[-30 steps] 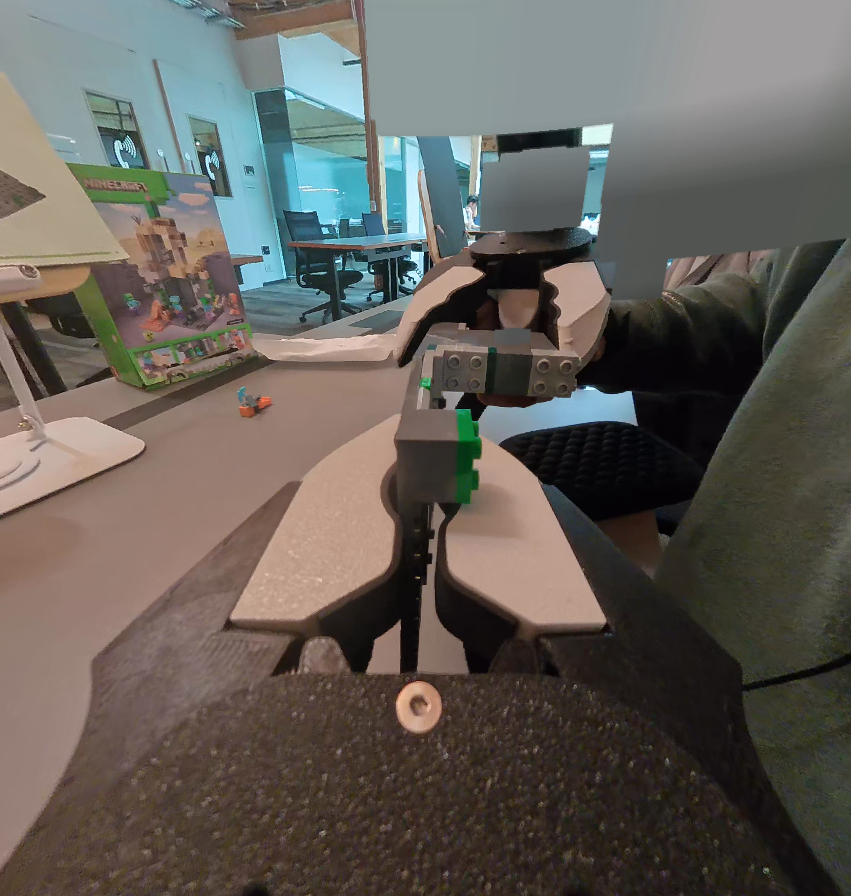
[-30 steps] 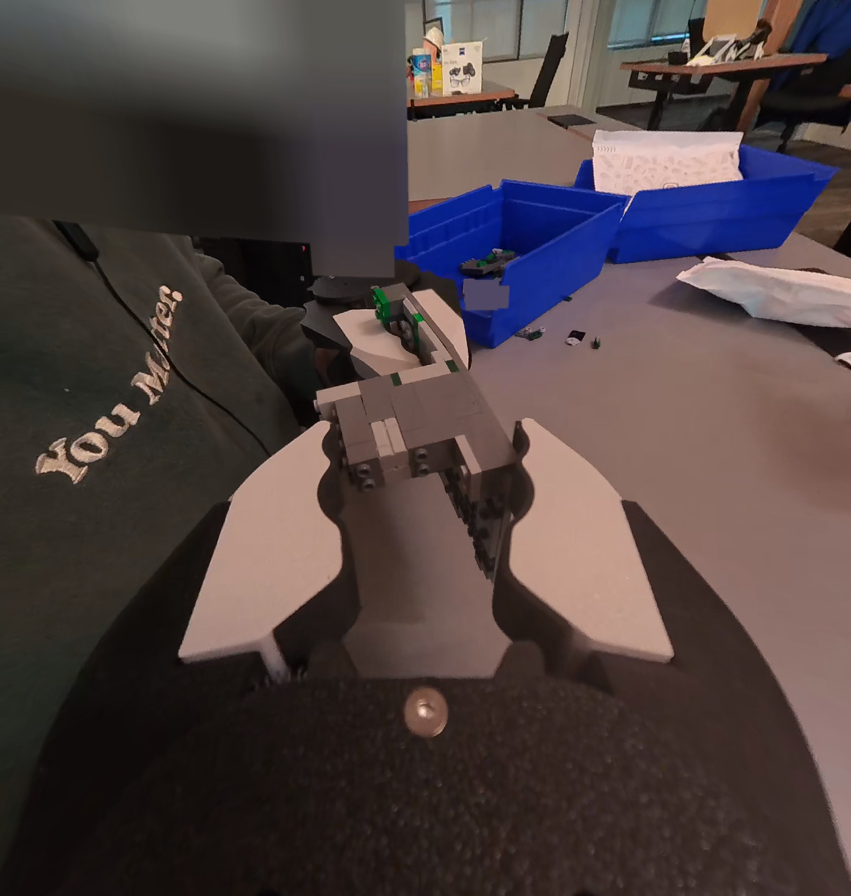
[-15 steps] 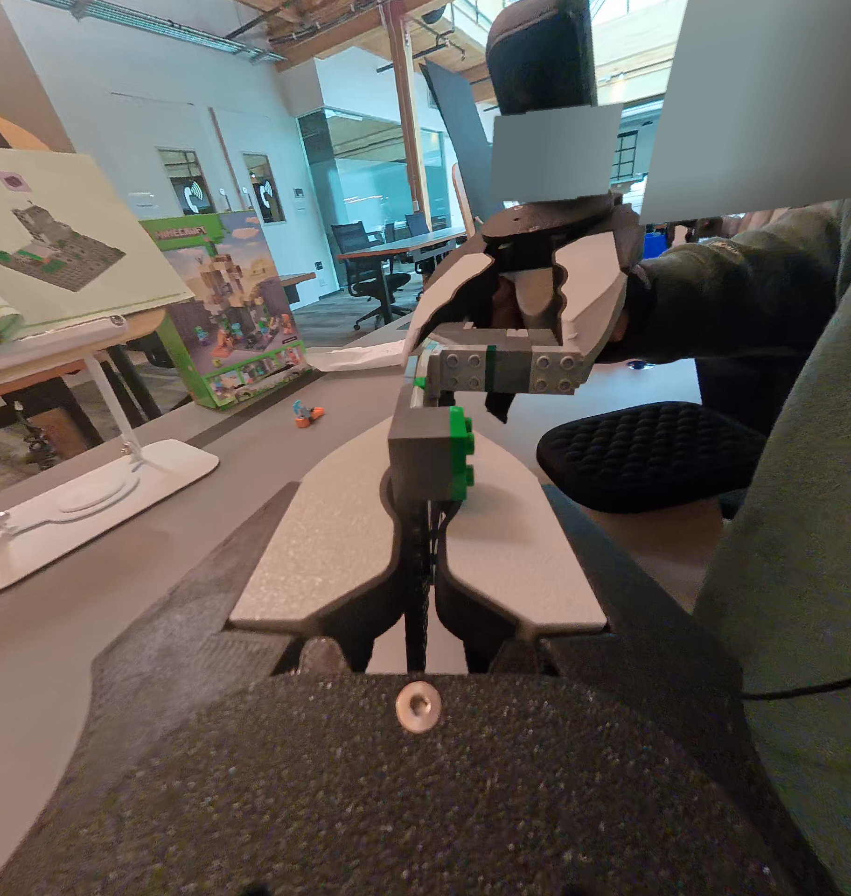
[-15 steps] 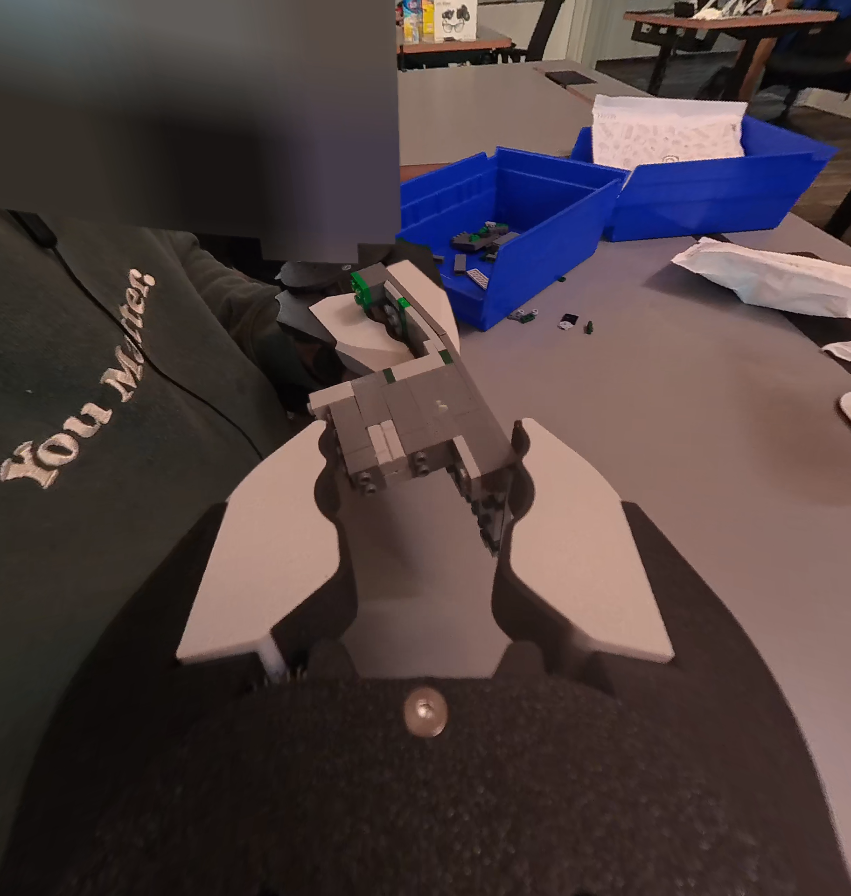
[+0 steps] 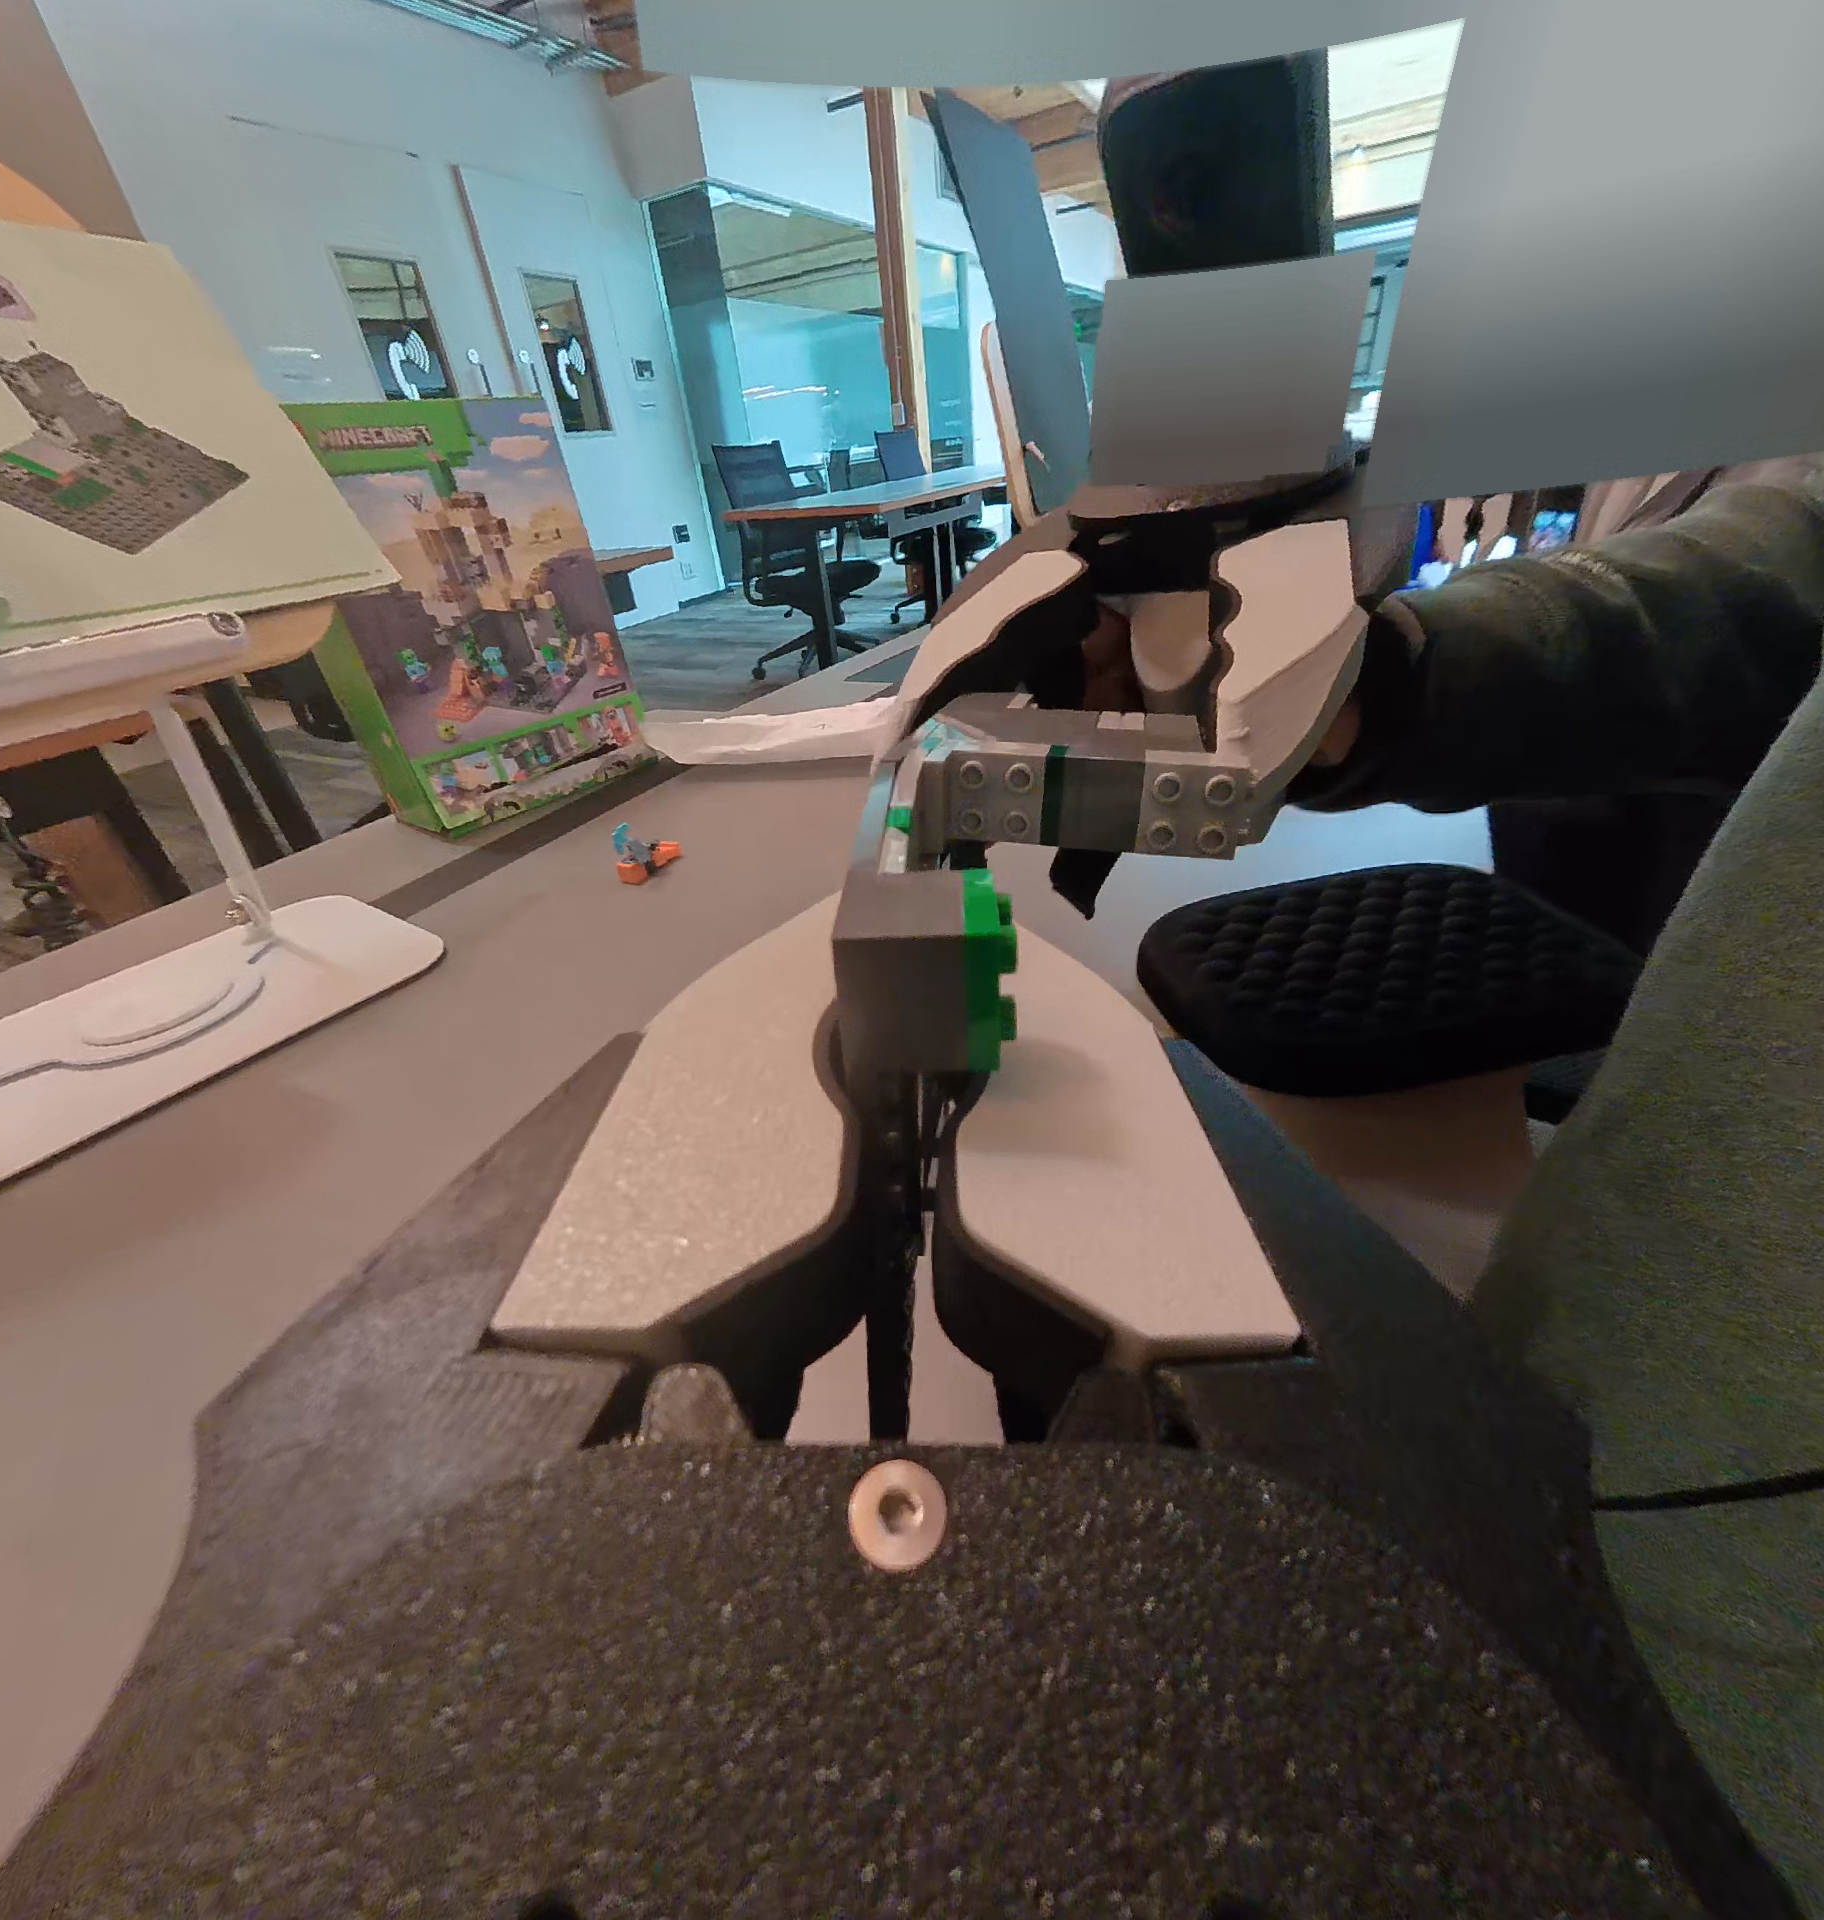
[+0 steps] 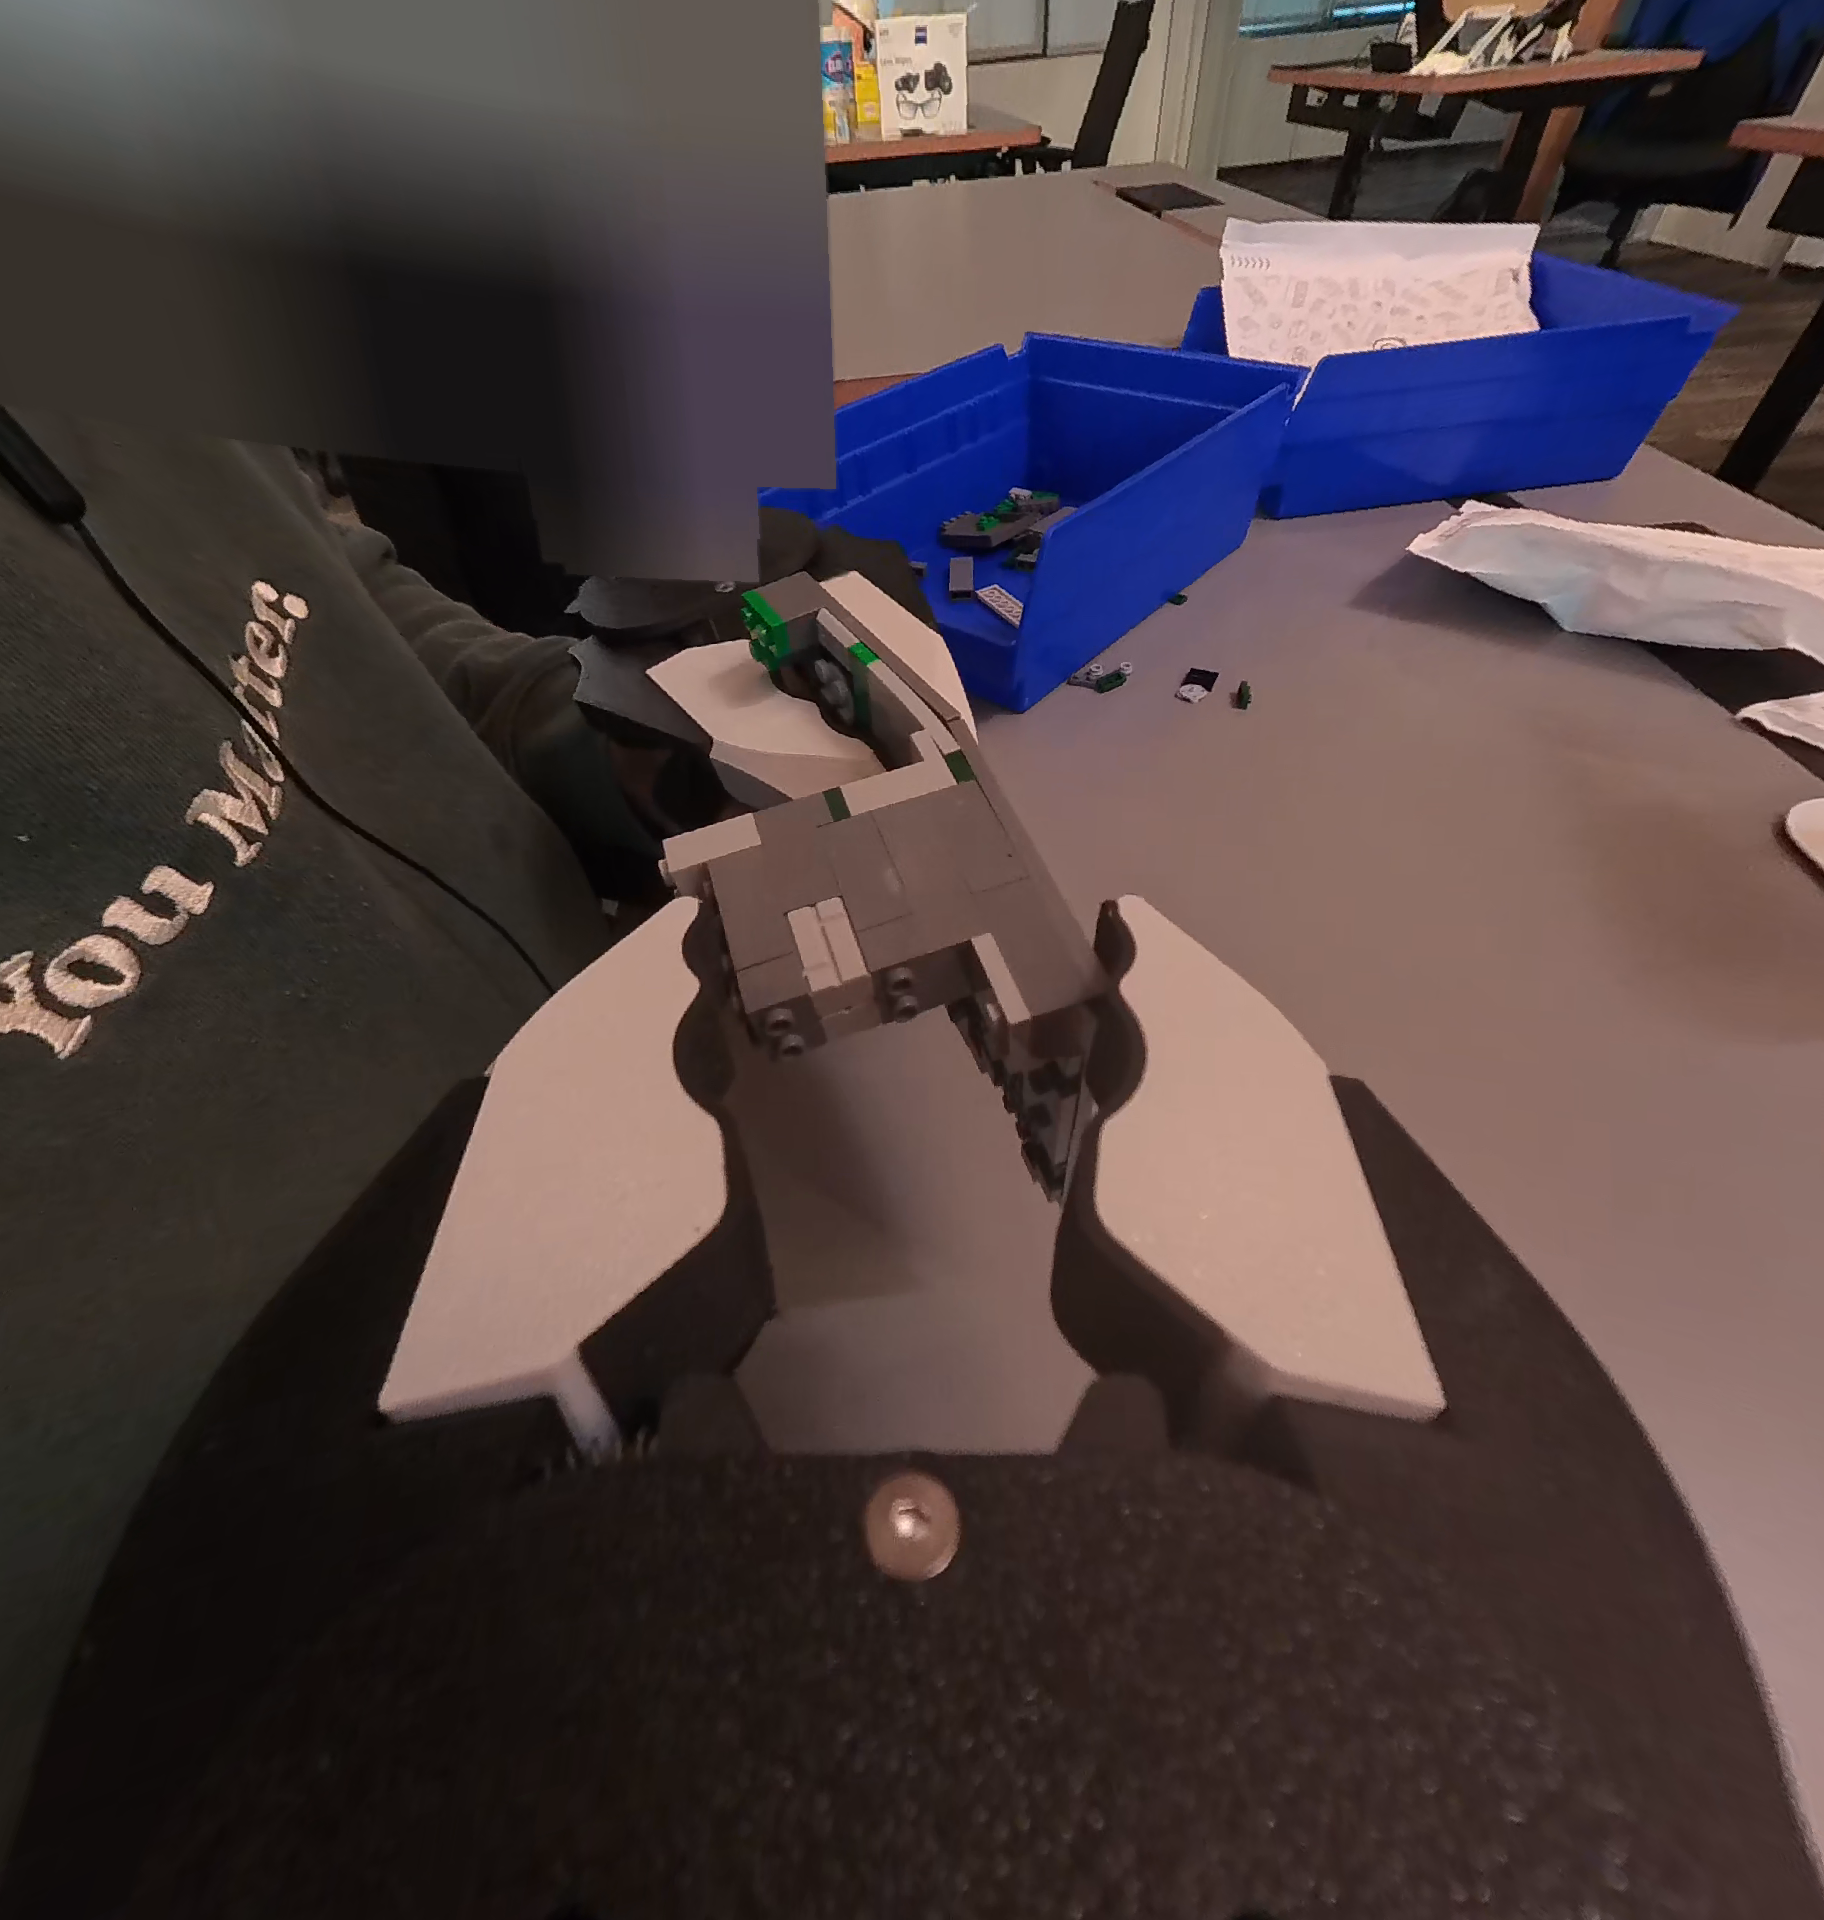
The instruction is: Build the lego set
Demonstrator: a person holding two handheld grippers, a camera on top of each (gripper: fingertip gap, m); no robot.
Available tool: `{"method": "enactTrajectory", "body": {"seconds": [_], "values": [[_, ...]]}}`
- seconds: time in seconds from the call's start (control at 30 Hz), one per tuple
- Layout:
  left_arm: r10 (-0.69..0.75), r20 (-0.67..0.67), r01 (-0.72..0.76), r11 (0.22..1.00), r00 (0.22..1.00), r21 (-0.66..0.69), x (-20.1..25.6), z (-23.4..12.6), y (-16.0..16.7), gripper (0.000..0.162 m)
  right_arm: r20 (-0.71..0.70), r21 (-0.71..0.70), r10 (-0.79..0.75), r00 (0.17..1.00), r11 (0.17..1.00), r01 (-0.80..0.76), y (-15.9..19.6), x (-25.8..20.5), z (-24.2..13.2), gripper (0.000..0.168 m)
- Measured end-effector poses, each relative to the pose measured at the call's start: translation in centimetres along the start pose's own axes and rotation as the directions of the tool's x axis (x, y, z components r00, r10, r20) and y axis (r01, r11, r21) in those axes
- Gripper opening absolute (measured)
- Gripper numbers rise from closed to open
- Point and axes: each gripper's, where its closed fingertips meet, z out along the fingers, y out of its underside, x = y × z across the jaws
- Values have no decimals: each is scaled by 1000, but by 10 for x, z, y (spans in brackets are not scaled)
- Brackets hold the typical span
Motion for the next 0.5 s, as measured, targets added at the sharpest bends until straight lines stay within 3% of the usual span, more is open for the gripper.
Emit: {"method": "enactTrajectory", "body": {"seconds": [0.17,0.5], "values": [[-150,-82,154,987,985,41,0,2,-3,8,6,26,-4,1000,1000,4,-7,1,-2,69],[-185,-125,193,980,975,56,6,2,-3,8,59,42,-44,997,998,42,-8,-1,-15,67]]}}
